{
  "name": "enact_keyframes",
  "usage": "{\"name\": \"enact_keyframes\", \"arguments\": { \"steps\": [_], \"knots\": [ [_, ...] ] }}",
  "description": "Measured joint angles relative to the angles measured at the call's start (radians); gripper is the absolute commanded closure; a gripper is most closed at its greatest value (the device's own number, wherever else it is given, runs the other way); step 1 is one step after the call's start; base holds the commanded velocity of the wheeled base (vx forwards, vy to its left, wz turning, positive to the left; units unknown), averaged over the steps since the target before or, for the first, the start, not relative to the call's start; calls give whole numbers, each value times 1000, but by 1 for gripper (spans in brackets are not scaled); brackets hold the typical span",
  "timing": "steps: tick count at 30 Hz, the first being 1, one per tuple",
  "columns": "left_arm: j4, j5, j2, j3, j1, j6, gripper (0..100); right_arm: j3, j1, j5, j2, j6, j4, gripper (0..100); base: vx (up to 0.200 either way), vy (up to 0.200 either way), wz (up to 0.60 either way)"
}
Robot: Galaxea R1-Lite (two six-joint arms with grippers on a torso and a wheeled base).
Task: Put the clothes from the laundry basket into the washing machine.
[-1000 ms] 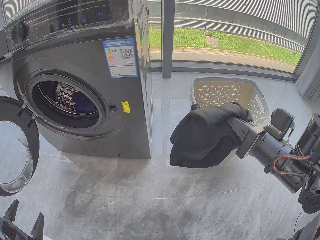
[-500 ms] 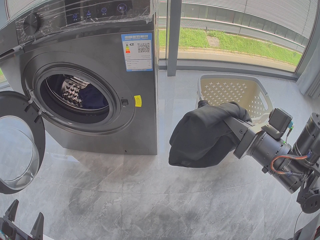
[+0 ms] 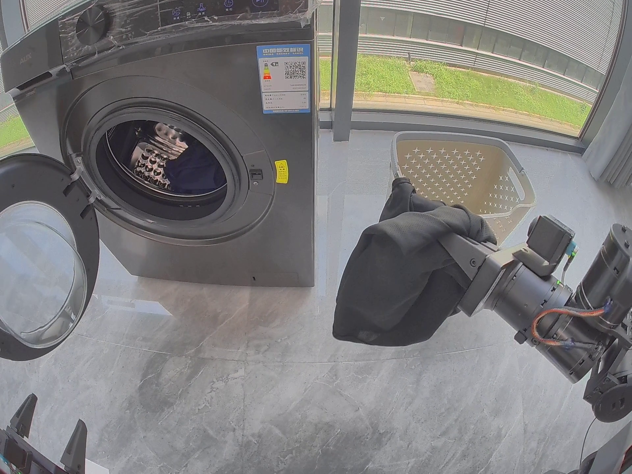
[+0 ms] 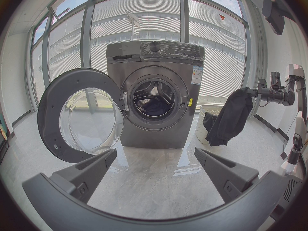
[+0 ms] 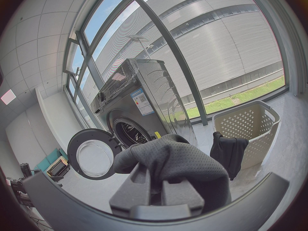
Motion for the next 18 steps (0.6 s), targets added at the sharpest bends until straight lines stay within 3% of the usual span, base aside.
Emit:
{"name": "enact_keyframes", "arguments": {
  "steps": [18],
  "knots": [
    [0,0,0,0,0,0,0,-1,-2,0,5,1,0,100,0,200,0]
  ]
}}
